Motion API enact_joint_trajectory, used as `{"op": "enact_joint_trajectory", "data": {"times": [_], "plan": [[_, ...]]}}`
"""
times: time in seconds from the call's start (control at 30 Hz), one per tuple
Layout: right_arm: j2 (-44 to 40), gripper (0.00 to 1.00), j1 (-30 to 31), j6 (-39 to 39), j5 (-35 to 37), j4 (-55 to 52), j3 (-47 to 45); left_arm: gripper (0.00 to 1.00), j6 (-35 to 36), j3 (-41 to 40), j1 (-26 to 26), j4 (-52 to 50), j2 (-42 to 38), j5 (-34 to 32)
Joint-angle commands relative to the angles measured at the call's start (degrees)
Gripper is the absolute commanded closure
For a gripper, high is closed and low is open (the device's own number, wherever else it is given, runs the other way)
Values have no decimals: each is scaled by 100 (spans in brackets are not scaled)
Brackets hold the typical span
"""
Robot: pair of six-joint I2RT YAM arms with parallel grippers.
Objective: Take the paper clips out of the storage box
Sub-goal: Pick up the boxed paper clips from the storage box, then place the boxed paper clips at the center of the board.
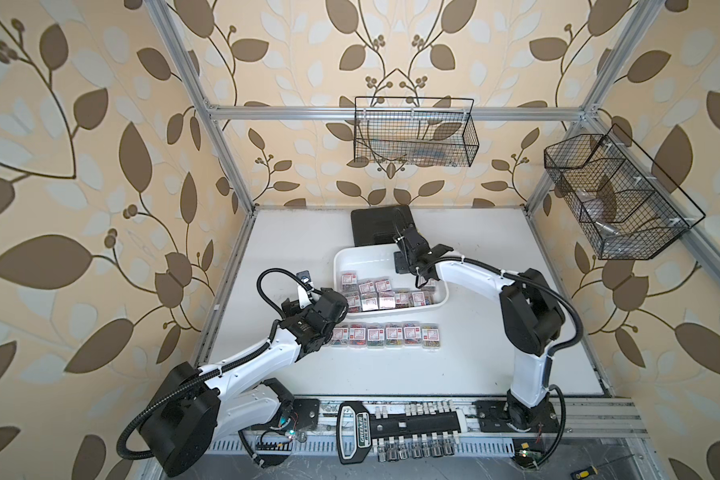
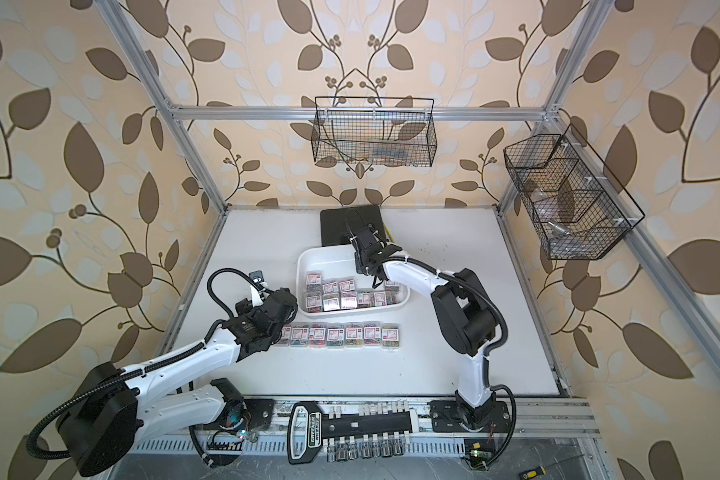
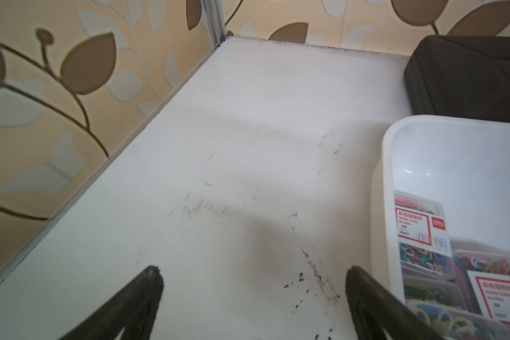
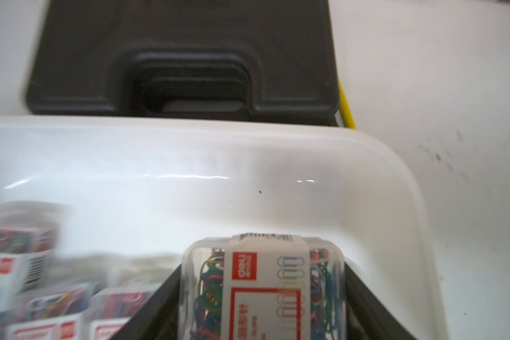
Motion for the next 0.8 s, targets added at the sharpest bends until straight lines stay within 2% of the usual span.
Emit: {"op": "enact_joint_trajectory", "data": {"times": [0.0,0.23,0.5,0.63,0.77], "plan": [[-833,35,95,105,324,61,-551,1,-71,114,54,-15,-124,-67],[-2930,37,71,749,660,565,-2584,1,-72,104,57,-15,-141,-72],[-5380,39,-291,1803,868,559,-4859,1,-83,90,50,-8,-172,-76],[-5914,39,-374,2005,601,543,-5498,1,-99,70,56,-13,-201,-93],[-5749,39,-338,2206,243,732,-5871,1,-106,64,56,-8,-229,-106]]}}
